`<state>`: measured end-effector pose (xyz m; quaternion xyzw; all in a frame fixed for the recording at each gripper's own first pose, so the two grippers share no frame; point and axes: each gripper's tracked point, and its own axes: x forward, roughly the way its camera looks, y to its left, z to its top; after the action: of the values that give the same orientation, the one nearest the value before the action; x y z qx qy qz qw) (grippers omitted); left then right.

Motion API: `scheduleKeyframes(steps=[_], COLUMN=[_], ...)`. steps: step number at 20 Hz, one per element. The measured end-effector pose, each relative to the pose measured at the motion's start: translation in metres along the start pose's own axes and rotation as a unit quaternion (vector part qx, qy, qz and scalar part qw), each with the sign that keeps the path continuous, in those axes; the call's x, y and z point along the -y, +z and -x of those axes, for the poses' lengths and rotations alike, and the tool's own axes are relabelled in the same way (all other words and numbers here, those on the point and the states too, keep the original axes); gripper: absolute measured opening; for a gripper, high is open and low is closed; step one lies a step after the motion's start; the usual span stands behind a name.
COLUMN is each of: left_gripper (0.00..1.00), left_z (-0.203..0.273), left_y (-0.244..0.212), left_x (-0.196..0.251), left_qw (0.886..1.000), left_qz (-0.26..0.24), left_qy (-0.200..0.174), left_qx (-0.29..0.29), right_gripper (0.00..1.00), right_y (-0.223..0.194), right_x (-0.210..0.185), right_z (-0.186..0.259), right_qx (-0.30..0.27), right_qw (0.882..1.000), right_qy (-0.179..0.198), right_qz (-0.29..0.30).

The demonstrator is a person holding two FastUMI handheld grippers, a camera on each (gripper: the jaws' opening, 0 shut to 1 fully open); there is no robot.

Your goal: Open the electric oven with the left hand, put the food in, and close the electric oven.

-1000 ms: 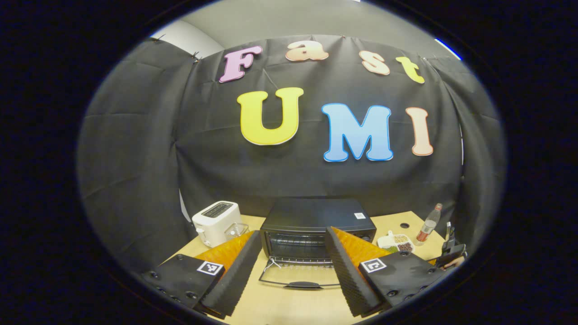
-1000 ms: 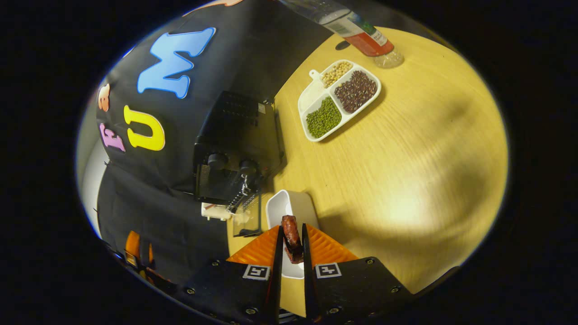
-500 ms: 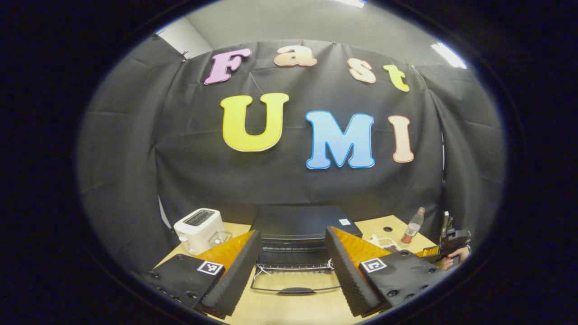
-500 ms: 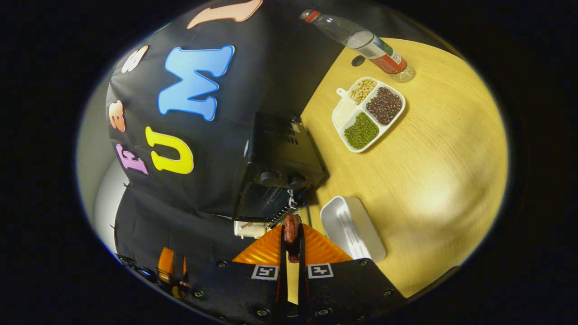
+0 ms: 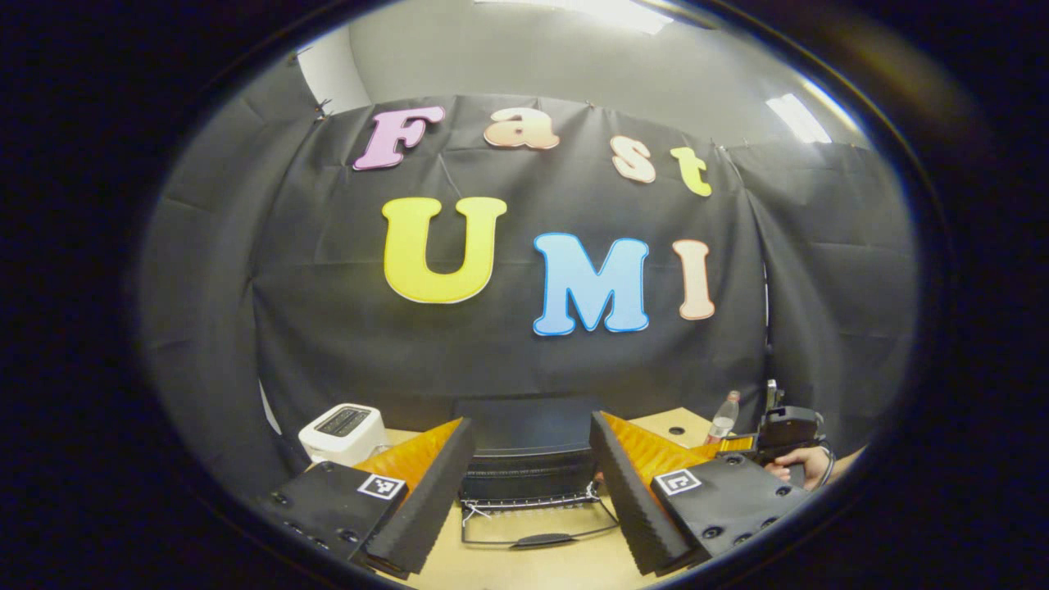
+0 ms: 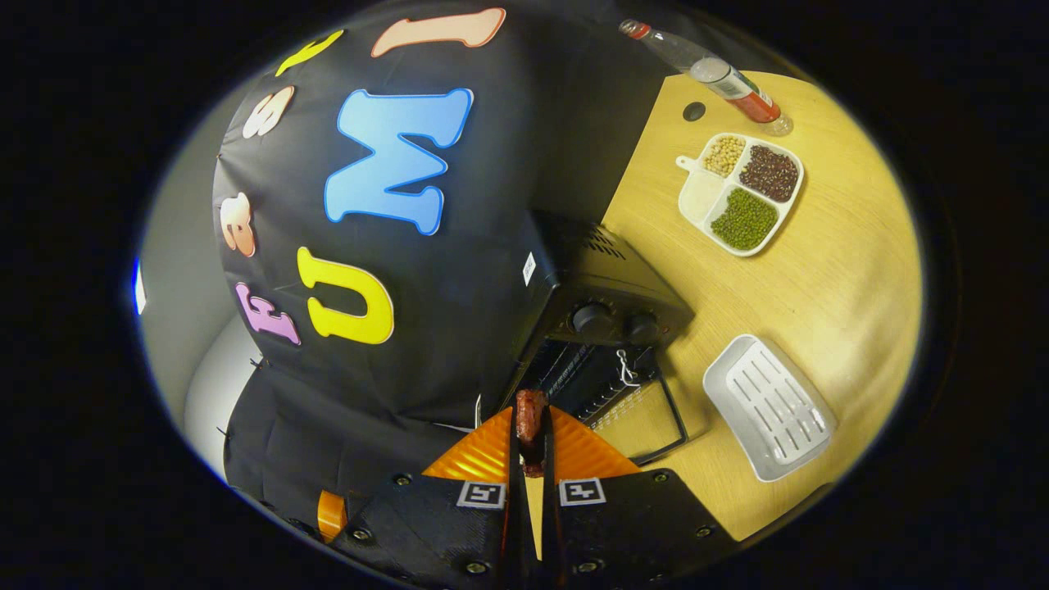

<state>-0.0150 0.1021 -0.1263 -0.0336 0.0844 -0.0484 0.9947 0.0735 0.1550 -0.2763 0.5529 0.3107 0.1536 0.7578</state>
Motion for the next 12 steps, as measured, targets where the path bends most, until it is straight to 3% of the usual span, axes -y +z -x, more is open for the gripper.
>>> scheduleKeyframes(steps=[3, 6, 7, 8, 12], left_gripper=[0.99, 0.91, 0.91, 0.99, 0.99], left_z=[0.011, 0.021, 0.024, 0.026, 0.033], left_y=[-0.012, -0.016, -0.018, -0.02, -0.03], left_x=[-0.017, -0.033, -0.038, -0.042, -0.062], left_qw=[1.0, 1.0, 1.0, 1.0, 0.999], left_qz=[-0.003, -0.007, -0.006, -0.006, -0.005], left_qy=[-0.007, -0.008, -0.008, -0.008, -0.001], left_qx=[-0.014, -0.019, -0.022, -0.024, -0.036], right_gripper=[0.1, 0.1, 0.1, 0.1, 0.1], right_y=[-0.012, -0.024, -0.027, -0.03, -0.038], right_x=[-0.001, 0.002, 0.004, 0.006, 0.015], right_z=[-0.036, -0.064, -0.072, -0.079, -0.112], right_qx=[0.006, 0.006, 0.006, 0.006, 0.015], right_qw=[1.0, 1.0, 1.0, 1.0, 0.999], right_qy=[-0.006, -0.007, -0.01, -0.011, -0.018], right_qz=[-0.01, -0.018, -0.022, -0.025, -0.041])
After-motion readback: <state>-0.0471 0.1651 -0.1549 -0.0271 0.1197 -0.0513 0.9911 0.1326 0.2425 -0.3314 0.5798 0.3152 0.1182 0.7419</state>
